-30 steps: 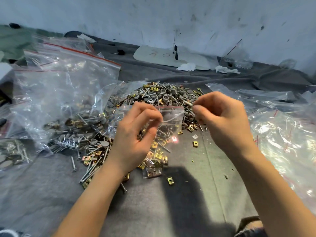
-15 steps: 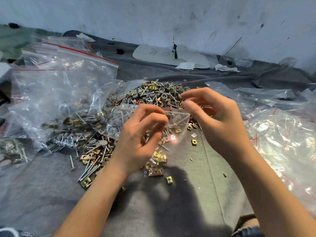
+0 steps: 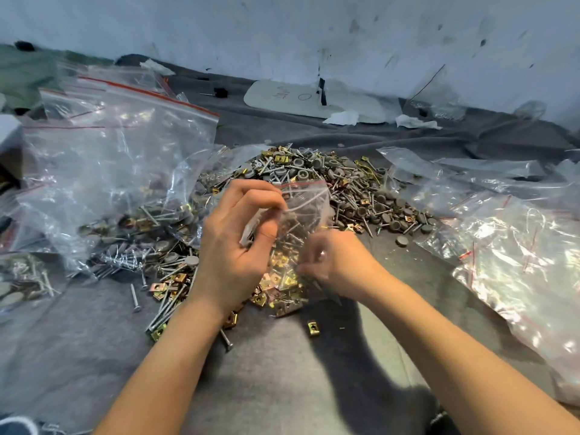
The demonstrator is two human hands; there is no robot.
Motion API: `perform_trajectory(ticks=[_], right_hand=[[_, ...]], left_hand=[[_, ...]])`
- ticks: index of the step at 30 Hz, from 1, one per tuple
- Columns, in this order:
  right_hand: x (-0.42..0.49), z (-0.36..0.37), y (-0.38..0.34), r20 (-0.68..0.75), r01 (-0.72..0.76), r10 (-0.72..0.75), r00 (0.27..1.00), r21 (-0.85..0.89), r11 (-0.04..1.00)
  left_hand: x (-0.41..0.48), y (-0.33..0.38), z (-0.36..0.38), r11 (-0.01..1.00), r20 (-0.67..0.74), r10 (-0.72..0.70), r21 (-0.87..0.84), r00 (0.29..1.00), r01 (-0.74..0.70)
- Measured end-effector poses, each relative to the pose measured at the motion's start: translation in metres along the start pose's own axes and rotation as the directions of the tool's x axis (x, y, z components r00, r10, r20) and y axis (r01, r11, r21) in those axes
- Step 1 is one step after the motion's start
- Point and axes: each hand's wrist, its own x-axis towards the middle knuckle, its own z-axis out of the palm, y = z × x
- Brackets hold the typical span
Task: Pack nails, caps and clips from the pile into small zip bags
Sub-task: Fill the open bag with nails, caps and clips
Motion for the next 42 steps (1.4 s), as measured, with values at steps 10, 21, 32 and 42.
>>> perform_trajectory(ticks=[10, 21, 32, 42], right_hand=[[-0.004, -0.017, 0.001, -0.183, -0.011, 0.023, 0.983, 0.062, 0.998], [-0.038, -0.048, -0.012, -0.714, 0.578, -0.13, 0.688, 0.431, 0.692], [-0.038, -0.039, -0.02, -0.564, 0.517, -0.31, 0.766, 0.253, 0.818], [-0.039, -0.035, -0.022, -0.424, 0.483, -0.482, 0.766, -0.114, 0.868]], left_hand=[[-0.001, 0.001, -0.002, 1.0, -0.012, -0.026, 0.002, 1.0, 0.026], [-0.002, 0.008, 0.009, 0.995, 0.089, 0.046, 0.079, 0.995, -0.053], [-0.003, 0.007, 0.011, 0.992, 0.127, 0.087, 0.083, 0.988, -0.098], [-0.002, 0.007, 0.011, 0.98, 0.144, 0.089, 0.164, 0.986, -0.112]])
